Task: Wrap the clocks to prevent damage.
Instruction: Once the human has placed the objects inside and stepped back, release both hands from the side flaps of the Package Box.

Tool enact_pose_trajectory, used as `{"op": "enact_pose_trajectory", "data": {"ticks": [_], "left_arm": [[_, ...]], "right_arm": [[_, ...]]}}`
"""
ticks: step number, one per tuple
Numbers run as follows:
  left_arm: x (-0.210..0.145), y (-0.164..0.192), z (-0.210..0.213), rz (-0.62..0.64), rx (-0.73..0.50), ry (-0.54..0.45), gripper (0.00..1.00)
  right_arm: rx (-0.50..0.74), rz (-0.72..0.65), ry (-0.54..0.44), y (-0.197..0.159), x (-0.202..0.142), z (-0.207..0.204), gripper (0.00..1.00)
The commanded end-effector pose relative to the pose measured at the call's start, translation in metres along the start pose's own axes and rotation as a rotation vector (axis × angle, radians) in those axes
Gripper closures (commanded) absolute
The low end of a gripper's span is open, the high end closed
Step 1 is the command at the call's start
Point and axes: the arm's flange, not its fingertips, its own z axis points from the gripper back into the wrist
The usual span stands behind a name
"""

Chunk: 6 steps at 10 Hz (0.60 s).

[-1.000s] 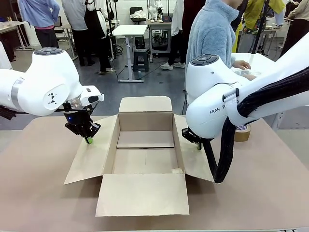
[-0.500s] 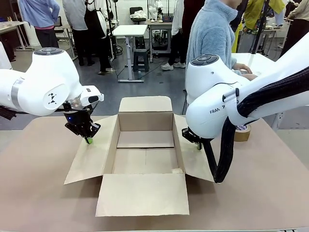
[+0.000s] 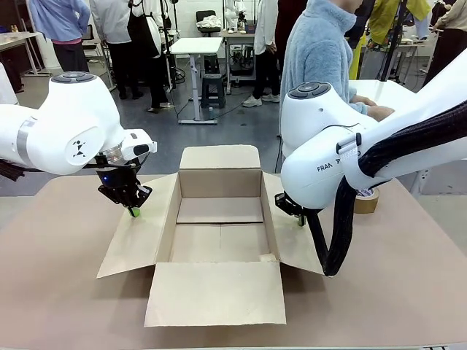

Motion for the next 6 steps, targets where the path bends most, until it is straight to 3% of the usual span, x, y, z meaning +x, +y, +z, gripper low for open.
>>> {"op": "enact_pose_trajectory", "data": {"ticks": [1,6], "left_arm": [[-0.0006,0.0004,0.0026,0.0,0.001,-0.005,0.99],[-0.0006,0.0004,0.0026,0.0,0.001,-0.005,0.99]], "right_arm": [[-0.004,-0.003,0.007,0.0003,-0.0009,-0.002,0.99],[-0.004,-0.003,0.007,0.0003,-0.0009,-0.002,0.99]]}}
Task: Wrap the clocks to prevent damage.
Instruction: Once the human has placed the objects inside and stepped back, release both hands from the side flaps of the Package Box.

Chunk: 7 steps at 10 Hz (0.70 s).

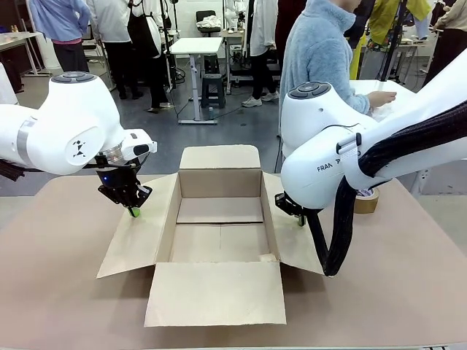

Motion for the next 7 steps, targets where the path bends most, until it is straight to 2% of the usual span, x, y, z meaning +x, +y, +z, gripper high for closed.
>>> {"op": "enact_pose_trajectory", "data": {"ticks": [1,7], "left_arm": [[-0.0006,0.0004,0.0026,0.0,0.001,-0.005,0.99],[-0.0006,0.0004,0.0026,0.0,0.001,-0.005,0.99]], "right_arm": [[-0.004,-0.003,0.007,0.0003,-0.0009,-0.002,0.99],[-0.004,-0.003,0.007,0.0003,-0.0009,-0.002,0.99]]}}
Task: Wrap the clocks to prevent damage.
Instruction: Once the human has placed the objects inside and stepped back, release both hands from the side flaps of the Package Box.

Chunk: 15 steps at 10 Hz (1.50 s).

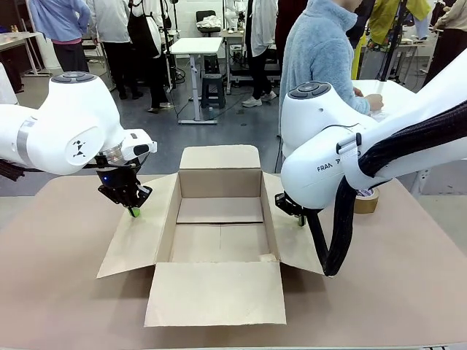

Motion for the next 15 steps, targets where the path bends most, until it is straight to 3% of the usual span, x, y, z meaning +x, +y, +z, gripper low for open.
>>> {"op": "enact_pose_trajectory", "data": {"ticks": [1,15], "left_arm": [[-0.0006,0.0004,0.0026,0.0,0.001,-0.005,0.99],[-0.0006,0.0004,0.0026,0.0,0.001,-0.005,0.99]], "right_arm": [[-0.004,-0.003,0.007,0.0003,-0.0009,-0.002,0.99],[-0.004,-0.003,0.007,0.0003,-0.0009,-0.002,0.99]]}}
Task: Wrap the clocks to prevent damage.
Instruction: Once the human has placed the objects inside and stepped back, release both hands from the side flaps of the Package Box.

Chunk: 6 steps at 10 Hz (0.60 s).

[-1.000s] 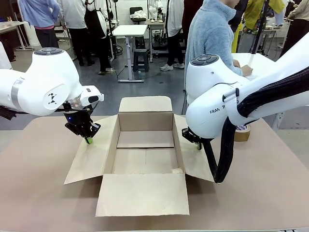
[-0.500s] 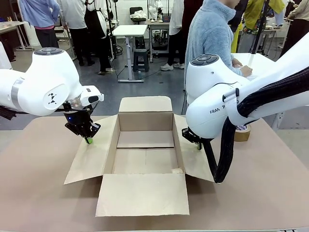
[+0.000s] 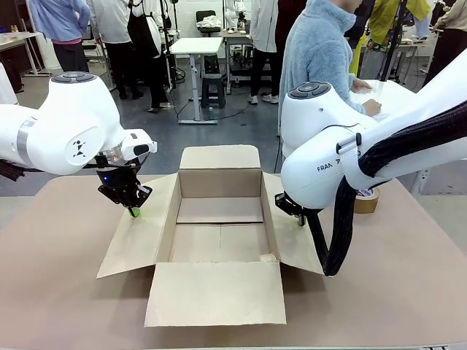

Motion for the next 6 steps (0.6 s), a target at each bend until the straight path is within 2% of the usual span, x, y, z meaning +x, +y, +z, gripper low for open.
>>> {"op": "enact_pose_trajectory", "data": {"ticks": [1,6], "left_arm": [[-0.0006,0.0004,0.0025,0.0,0.001,-0.005,0.99],[-0.0006,0.0004,0.0025,0.0,0.001,-0.005,0.99]], "right_arm": [[-0.004,-0.003,0.007,0.0003,-0.0009,-0.002,0.99],[-0.004,-0.003,0.007,0.0003,-0.0009,-0.002,0.99]]}}
